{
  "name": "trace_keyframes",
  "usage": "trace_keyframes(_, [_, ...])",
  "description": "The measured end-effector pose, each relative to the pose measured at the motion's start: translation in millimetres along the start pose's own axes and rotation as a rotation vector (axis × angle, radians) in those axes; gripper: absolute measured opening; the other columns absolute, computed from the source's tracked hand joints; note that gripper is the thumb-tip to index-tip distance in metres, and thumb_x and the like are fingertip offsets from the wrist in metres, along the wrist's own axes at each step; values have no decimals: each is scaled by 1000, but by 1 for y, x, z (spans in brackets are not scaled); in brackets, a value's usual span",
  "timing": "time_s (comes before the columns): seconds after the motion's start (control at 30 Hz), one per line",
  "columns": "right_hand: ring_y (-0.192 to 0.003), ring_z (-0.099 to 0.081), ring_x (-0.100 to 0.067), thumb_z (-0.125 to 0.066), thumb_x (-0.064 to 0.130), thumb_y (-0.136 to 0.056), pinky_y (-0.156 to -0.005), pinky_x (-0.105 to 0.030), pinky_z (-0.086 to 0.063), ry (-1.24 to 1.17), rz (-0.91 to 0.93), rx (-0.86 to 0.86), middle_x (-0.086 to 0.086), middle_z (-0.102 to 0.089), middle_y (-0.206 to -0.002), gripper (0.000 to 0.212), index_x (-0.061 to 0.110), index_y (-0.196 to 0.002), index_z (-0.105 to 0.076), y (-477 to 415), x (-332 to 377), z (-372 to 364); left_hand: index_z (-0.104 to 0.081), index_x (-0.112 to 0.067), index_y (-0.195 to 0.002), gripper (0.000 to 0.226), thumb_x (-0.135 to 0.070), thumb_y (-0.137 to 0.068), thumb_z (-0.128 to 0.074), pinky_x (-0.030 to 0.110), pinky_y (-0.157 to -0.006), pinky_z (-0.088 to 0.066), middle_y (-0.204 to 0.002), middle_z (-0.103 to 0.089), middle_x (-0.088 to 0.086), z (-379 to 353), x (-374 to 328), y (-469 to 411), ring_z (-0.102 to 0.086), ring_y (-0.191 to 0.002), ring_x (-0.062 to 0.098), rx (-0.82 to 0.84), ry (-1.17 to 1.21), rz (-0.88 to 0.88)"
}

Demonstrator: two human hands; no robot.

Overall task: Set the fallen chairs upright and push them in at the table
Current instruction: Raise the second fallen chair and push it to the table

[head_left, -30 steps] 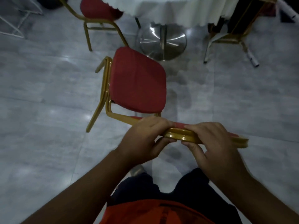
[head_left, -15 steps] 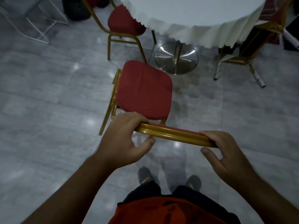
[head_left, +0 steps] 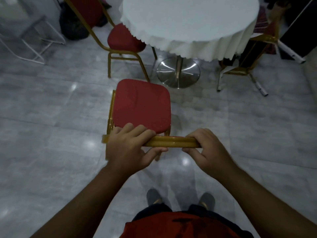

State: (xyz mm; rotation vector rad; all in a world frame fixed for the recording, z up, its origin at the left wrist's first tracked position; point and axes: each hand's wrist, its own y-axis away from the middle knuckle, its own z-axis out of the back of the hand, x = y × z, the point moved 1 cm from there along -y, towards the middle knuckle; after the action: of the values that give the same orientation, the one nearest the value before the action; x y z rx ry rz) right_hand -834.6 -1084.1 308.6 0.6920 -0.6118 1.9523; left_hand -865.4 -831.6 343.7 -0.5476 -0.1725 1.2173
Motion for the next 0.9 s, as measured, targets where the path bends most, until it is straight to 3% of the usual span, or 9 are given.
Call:
trace_keyframes(0.2, [-89,-51,-7,-66,47,-90,-81,-33,-46,68,101,3,16,-55,-92,22,28,-100,-66,-32,4,18,-74,-22,-80,45,-67,-81,-70,32,-51,-38,-72,-67,-7,-16,3,4,-57,-62,18,-126,82,113])
trace_keyframes(0.37, [-92,-52,-7,-63,52,-90,-84,-33,-46,122,98,-13,14,-59,-95,29,26,-102,-68,-50,2,23,-73,-25,-81,42,-67,-81,-70,33,-53,-40,-74,-66,-11,-33,16,-5,-55,-65,15,-115,209,197])
trace_keyframes(0.7, [-84,-55,-14,-67,46,-88,-77,-39,-46,126,20,-232,11,-61,-92,26,23,-99,-68,-67,-28,36,-74,-25,-89,47,-70,-84,-63,38,-66,-42,-82,-64,-15,-79,34,-72,-54,-76,9,2,415,110])
trace_keyframes(0.9, [-85,-55,-13,-54,58,-91,-78,-34,-42,164,-15,-297,12,-61,-92,37,25,-100,-68,-110,-57,53,-74,-26,-100,43,-64,-90,-58,39,-74,-46,-95,-70,-15,-97,32,-126,-60,-85,8,51,408,106])
